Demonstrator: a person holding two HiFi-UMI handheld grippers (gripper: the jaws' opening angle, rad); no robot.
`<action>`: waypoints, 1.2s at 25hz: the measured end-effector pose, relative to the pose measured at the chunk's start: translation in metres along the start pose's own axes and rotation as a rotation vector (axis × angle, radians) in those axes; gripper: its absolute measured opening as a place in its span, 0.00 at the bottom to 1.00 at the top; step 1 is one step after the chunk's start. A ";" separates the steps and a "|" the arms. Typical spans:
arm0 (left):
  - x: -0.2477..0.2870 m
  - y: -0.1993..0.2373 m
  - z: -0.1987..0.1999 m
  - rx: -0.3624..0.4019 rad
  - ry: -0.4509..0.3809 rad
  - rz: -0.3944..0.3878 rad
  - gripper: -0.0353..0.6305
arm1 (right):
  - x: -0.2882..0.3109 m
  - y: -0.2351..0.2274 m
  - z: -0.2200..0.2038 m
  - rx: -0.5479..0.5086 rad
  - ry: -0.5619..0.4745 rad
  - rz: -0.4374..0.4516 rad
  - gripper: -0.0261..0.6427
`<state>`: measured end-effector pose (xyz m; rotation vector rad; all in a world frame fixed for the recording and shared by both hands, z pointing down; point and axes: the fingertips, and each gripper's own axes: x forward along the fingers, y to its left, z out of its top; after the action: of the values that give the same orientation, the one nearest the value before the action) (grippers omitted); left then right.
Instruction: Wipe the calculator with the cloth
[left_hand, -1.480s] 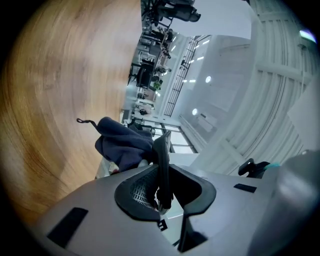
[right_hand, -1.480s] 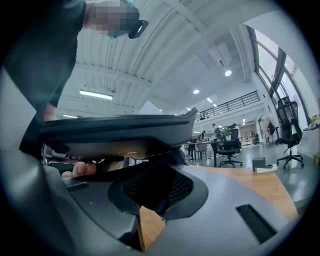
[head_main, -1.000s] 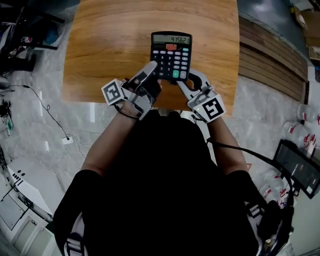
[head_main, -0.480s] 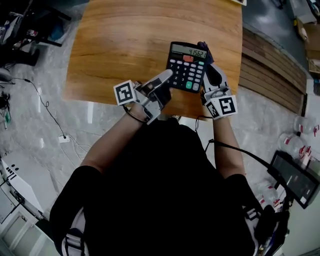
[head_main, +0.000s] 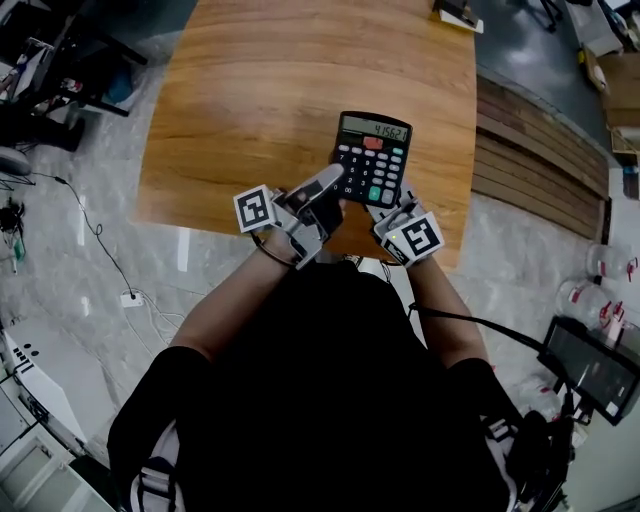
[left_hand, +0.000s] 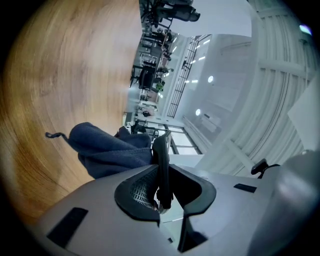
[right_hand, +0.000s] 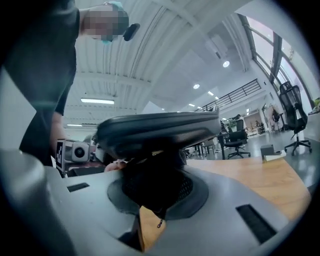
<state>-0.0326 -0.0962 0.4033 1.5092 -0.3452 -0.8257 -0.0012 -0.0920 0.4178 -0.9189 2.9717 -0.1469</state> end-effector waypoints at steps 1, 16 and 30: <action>0.000 0.000 0.002 0.005 -0.005 0.003 0.16 | -0.001 0.007 -0.002 0.010 0.008 0.014 0.13; 0.003 -0.004 0.002 0.003 0.018 -0.016 0.16 | -0.039 -0.068 0.031 -0.034 -0.044 -0.200 0.13; -0.024 0.023 0.022 0.072 -0.042 0.106 0.16 | -0.047 -0.076 0.021 -0.011 -0.023 -0.252 0.13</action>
<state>-0.0576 -0.0997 0.4336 1.5285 -0.4860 -0.7685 0.0816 -0.1290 0.4047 -1.2836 2.8271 -0.1246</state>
